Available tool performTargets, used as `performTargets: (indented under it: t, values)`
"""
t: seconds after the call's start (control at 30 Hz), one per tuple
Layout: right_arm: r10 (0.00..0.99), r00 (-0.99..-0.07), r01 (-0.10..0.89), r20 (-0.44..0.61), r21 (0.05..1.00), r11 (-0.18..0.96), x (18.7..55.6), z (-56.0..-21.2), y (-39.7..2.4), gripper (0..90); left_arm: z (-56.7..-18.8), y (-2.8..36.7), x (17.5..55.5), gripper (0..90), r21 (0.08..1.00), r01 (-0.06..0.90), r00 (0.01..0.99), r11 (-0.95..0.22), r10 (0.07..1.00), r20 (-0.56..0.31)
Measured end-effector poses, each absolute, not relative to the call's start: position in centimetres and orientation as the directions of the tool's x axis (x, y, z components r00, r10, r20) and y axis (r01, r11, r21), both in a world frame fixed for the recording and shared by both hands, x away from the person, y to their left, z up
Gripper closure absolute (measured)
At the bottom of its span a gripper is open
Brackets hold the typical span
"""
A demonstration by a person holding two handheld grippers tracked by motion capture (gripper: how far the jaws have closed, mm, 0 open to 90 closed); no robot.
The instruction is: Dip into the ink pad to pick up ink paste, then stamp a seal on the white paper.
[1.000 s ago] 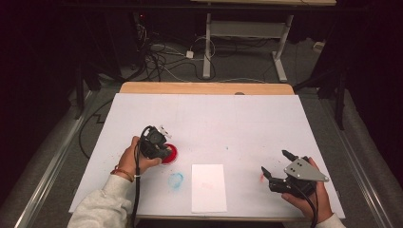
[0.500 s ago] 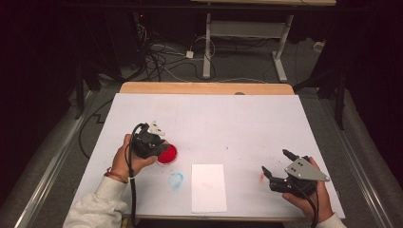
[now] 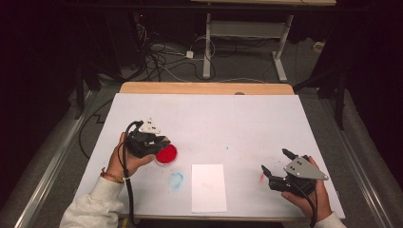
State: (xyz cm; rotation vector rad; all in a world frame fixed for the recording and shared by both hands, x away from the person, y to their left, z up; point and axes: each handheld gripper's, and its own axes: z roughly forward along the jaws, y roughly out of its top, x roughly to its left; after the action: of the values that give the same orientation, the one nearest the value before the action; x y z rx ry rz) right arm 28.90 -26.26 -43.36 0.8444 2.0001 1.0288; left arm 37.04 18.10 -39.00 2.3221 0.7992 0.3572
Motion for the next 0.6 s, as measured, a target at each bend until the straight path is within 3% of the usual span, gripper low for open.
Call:
performTargets:
  t: [0.6]
  values:
    - [0.797, -0.53, 0.231, -0.29, 0.855, 0.464, 28.8, -43.6, -26.3, 16.5, -38.2, 15.4, 35.4, 73.7, 0.652, 0.367, 0.838, -0.664, 0.54, 0.078]
